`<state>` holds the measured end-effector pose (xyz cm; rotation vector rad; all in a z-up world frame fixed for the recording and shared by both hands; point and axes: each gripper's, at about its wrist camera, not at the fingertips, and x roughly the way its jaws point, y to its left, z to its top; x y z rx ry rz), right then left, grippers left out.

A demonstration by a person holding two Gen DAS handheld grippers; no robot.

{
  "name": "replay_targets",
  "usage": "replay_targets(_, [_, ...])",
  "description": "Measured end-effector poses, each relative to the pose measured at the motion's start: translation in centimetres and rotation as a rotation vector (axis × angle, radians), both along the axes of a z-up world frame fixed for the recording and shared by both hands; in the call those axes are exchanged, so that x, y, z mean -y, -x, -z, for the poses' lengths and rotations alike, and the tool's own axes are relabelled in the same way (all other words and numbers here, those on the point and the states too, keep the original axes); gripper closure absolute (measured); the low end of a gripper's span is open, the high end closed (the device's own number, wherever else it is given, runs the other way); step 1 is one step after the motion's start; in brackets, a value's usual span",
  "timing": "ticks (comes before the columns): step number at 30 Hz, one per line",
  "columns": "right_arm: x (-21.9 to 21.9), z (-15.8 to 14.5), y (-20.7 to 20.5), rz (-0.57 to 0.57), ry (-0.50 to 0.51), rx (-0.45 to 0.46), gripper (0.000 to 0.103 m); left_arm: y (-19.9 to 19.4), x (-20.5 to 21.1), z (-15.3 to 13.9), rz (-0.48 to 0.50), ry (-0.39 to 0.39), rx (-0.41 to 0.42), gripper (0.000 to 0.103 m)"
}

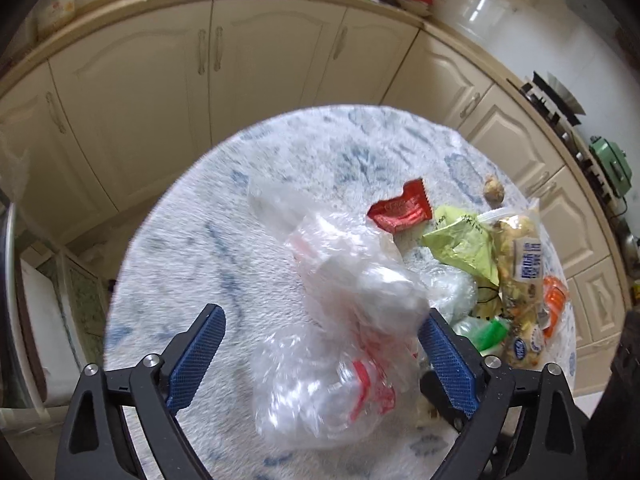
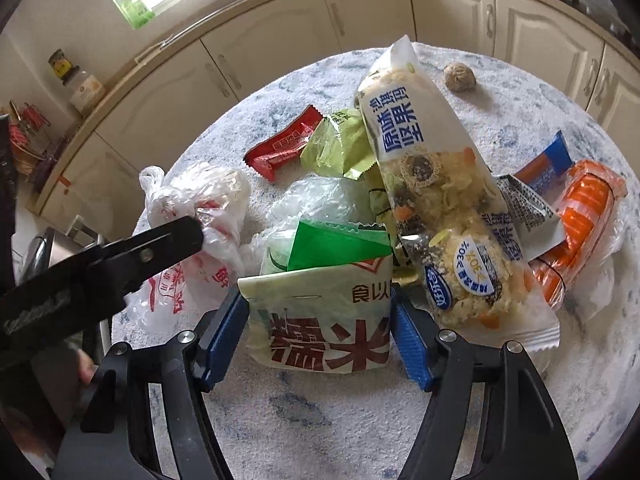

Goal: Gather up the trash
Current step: 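Close the left gripper on the clear plastic bag while the right gripper grasps the green-topped rice packet, then carry the clear bag and rice packet with both grippers toward the blue bin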

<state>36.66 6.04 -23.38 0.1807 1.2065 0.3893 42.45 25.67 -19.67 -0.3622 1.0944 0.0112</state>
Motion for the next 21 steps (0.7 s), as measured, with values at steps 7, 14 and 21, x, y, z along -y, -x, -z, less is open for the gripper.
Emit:
replay_targets(7, [1.7, -0.6, 1.0, 0.026, -0.027, -0.003, 0.033, -1.1, -0.2, 1.7, 0.075, 0.099, 0.029, 0.071])
replay_targets(14, [3.4, -1.4, 2.5, 0.050, -0.044, 0.009, 0.033, 2.2, 0.0, 0.7, 0.046, -0.032, 0.042, 0.073])
replay_targets(21, [5.0, -2.8, 5.1, 0.078, -0.046, 0.036, 0.033, 6.9, 0.9, -0.4, 0.046, -0.060, 0.033, 0.073])
